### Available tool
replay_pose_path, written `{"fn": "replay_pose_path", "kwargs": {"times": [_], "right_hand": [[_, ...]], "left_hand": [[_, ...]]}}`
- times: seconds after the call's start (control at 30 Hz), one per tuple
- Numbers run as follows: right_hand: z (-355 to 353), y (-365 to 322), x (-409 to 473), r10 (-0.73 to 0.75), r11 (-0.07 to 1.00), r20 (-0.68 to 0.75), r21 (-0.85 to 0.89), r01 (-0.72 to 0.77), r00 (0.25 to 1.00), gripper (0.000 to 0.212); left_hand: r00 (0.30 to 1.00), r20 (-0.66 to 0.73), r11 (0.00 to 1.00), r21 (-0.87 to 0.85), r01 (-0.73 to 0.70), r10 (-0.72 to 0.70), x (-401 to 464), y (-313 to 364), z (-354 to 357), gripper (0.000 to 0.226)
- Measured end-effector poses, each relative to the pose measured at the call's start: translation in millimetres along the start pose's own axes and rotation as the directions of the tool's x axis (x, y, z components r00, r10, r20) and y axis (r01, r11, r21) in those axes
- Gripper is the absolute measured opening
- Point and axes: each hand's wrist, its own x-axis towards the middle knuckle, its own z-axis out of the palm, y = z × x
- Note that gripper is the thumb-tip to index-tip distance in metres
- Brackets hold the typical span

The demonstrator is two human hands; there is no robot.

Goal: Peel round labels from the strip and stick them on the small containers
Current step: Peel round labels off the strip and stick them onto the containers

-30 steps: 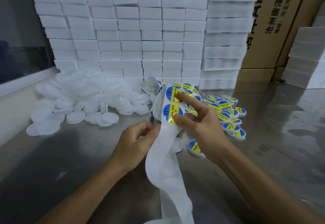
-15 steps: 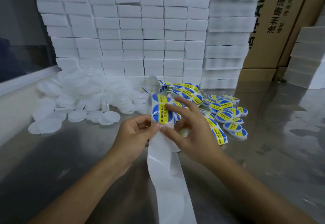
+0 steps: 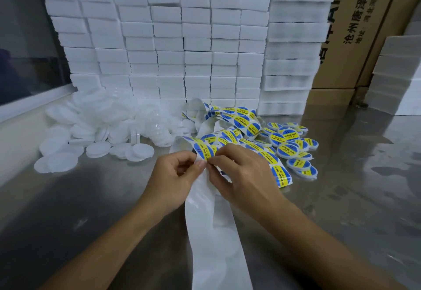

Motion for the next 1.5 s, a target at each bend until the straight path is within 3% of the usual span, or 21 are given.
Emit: {"fn": "replay_pose_path", "kwargs": {"times": [0.17,0.3,0.43,0.5,0.63,0.73,0.77,0.83,0.93,1.03,1.07,1.17,1.23,1.3,1.4,1.5], "right_hand": [[2,-5,0,0.012,1.0,-0.022,-0.025,-0.012,1.0,0.015],[2,-7,1,0.015,1.0,-0.013,-0.017,-0.016,1.0,0.015],[1,-7,2,0.265,0.929,0.012,0.266,-0.258,0.964,0.009],[0,-4,3,0.457,0.777,0.077,0.45,-0.44,0.886,0.009],[-5,8,10,0.739,0.334,0.276,0.643,-0.69,0.615,0.025],[-8,19,13,0.794,-0.031,0.435,0.727,-0.686,0.425,0.03],[-10,22,14,0.789,-0.144,0.482,0.749,-0.646,0.382,0.029],[-13,26,15,0.774,-0.272,0.531,0.77,-0.577,0.344,0.03],[-17,30,15,0.775,-0.299,0.526,0.793,-0.53,0.351,0.036],[-21,32,17,0.791,-0.266,0.474,0.836,-0.481,0.387,0.036],[-22,32,17,0.798,-0.251,0.453,0.849,-0.465,0.397,0.035],[-25,32,19,0.821,-0.212,0.404,0.872,-0.442,0.403,0.029],[-26,33,19,0.826,-0.191,0.387,0.876,-0.442,0.41,0.024],[-27,34,19,0.825,-0.166,0.373,0.878,-0.449,0.424,0.02],[-26,34,17,0.831,-0.126,0.346,0.88,-0.458,0.437,0.015],[-24,35,16,0.831,-0.025,0.307,0.854,-0.52,0.464,0.016]], "left_hand": [[0.996,0.041,0.983,0.162,-0.083,0.077,0,-1,-1,0.043],[0.995,0.061,0.982,0.168,-0.091,0.082,1,3,1,0.048],[0.995,0.067,0.989,0.121,-0.087,0.079,1,4,-1,0.03],[0.997,0.053,0.993,0.102,-0.053,0.048,1,4,-2,0.018],[0.998,-0.051,0.998,0.043,0.035,-0.033,2,1,-5,0.015],[0.987,-0.145,0.996,0.036,0.076,-0.07,5,-5,-8,0.009],[0.981,-0.184,0.996,0.053,0.077,-0.066,6,-8,-10,0.012],[0.963,-0.267,0.993,0.099,0.064,-0.036,9,-14,-15,0.027],[0.912,-0.407,0.956,0.286,0.067,0.058,13,-25,-32,0.041],[0.892,-0.41,0.801,0.59,0.099,0.192,16,-36,-56,0.02],[0.911,-0.374,0.708,0.69,0.15,0.173,17,-40,-63,0.015],[0.945,-0.308,0.429,0.843,0.324,-0.108,18,-53,-79,0.041],[0.921,-0.298,0.344,0.862,0.372,-0.25,16,-55,-81,0.041],[0.915,-0.299,0.325,0.867,0.379,-0.271,15,-57,-82,0.038],[0.93,-0.317,0.299,0.884,0.36,-0.185,18,-56,-84,0.036],[0.942,-0.323,0.356,0.873,0.335,-0.092,17,-54,-85,0.019]]}}
